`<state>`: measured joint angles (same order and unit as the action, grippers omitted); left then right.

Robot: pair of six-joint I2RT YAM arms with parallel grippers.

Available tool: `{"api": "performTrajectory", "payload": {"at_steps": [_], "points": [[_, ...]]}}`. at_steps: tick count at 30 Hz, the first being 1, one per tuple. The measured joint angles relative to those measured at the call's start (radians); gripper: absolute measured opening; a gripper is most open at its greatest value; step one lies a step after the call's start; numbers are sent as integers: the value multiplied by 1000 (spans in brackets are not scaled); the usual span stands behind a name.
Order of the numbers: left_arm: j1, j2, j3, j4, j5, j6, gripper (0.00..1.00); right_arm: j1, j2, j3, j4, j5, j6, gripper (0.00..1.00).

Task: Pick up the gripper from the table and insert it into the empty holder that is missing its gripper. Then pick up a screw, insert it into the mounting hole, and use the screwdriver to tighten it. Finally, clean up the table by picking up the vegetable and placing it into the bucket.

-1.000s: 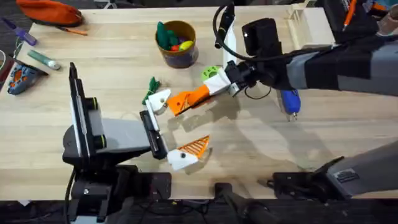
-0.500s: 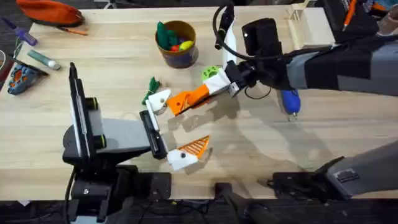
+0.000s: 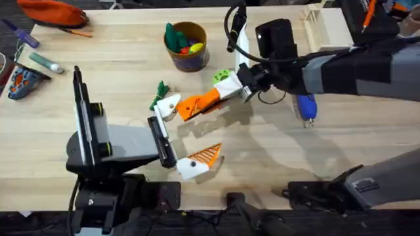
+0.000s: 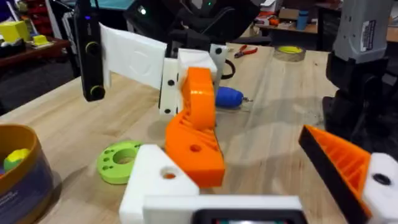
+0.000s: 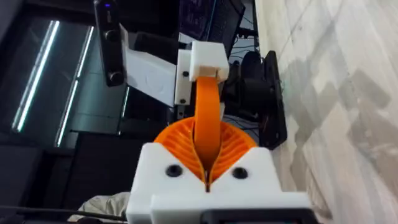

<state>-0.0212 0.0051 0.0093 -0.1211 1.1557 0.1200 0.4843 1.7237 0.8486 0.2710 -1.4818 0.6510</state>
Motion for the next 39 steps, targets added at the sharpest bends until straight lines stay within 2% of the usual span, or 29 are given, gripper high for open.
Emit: {"api": "performTrajectory", "payload": {"at_steps": [39], "points": [[0, 0, 0, 2, -20, 0, 985, 21, 13, 0, 110, 30, 38, 10]]}}
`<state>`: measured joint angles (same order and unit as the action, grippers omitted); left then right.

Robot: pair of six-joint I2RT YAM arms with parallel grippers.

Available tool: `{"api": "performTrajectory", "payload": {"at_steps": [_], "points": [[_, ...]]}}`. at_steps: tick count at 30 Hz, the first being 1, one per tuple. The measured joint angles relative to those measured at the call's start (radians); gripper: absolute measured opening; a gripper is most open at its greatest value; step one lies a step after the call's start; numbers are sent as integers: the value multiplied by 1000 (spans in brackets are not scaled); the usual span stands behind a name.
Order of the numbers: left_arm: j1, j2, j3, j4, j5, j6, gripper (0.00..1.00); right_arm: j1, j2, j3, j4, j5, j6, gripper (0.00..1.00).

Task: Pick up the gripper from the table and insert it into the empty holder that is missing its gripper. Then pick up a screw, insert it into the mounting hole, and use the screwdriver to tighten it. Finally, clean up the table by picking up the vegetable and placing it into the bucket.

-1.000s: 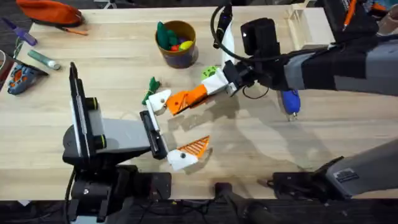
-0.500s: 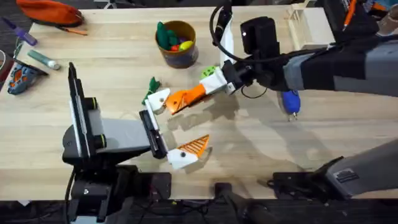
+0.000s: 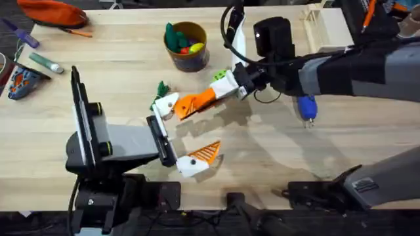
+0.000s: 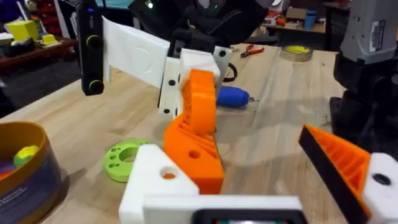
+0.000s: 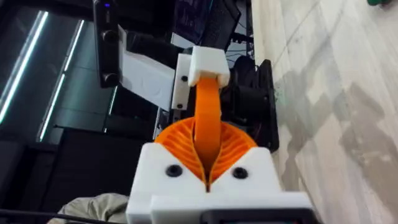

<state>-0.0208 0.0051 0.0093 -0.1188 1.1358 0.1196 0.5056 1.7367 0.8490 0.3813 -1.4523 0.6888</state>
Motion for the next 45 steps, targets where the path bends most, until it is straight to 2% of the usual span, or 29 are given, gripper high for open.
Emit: {"api": "performTrajectory", "payload": {"at_steps": [16, 26, 45], "points": [[0, 0, 0, 1, -6, -3, 985, 5, 0, -9, 9, 16, 15, 10], [6, 0, 0, 3, -24, -4, 985, 16, 0, -25, 111, 39, 57, 10], [5, 0, 0, 1, -6, -22, 985, 21, 0, -53, 190, 29, 258, 9]]}}
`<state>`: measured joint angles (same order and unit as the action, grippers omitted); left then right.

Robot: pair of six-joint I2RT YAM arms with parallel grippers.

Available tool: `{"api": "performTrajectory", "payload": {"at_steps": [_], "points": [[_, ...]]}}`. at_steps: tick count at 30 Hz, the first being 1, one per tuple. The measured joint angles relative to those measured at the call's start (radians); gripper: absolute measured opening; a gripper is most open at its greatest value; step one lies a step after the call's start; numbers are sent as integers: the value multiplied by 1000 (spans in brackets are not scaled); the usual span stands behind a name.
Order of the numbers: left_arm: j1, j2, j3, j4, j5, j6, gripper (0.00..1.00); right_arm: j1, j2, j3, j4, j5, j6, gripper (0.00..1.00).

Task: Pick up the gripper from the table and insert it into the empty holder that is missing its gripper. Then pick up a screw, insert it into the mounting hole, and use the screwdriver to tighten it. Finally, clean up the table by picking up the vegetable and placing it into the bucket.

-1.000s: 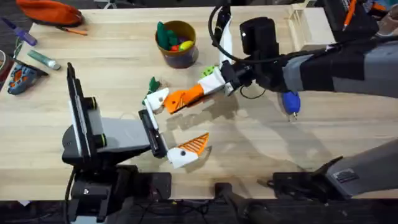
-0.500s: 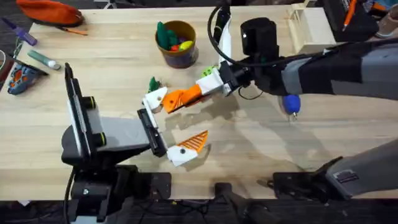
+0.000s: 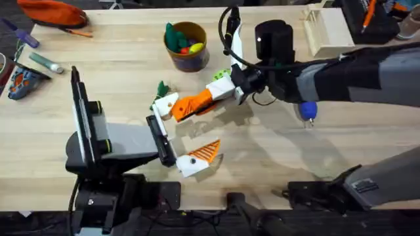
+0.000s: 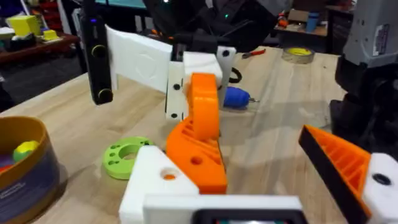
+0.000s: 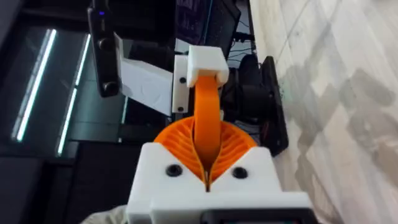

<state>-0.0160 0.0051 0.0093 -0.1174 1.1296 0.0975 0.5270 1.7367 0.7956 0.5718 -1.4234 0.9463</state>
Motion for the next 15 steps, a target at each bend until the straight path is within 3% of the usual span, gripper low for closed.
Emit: {"api": "performTrajectory", "payload": {"at_steps": [15], "points": [[-3, 0, 0, -2, 4, 0, 986, 0, 0, 0, 3, -6, 56, 9]]}}
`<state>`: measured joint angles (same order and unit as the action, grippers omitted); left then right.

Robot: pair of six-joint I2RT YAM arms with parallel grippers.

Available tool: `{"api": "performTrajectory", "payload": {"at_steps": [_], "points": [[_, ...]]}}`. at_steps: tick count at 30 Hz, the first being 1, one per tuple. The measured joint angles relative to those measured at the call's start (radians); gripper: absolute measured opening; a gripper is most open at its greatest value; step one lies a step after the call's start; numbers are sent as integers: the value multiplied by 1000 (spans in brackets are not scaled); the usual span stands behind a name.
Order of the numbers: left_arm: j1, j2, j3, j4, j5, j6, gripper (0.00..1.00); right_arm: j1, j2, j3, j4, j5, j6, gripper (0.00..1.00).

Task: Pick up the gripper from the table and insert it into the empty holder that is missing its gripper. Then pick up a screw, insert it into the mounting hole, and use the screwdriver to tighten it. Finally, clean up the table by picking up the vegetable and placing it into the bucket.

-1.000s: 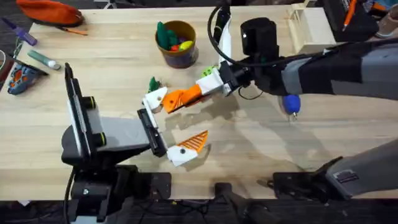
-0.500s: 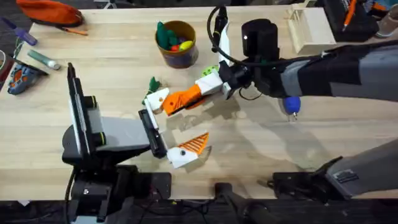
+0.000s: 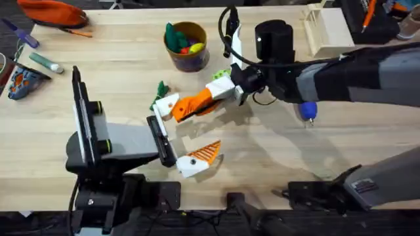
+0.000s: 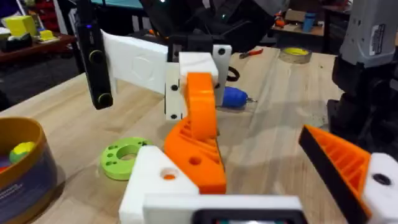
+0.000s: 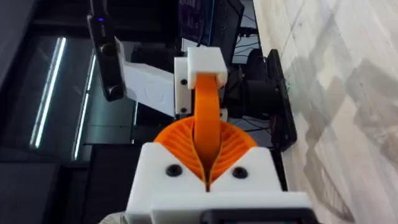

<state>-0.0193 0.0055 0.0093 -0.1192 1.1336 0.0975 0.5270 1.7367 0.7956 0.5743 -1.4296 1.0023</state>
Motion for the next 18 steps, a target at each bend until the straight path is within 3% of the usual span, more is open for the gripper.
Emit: {"api": "performTrajectory", "payload": {"at_steps": [18], "points": [[0, 0, 0, 0, -1, -1, 986, 24, 0, 8, 5, 49, 45, 9]]}}
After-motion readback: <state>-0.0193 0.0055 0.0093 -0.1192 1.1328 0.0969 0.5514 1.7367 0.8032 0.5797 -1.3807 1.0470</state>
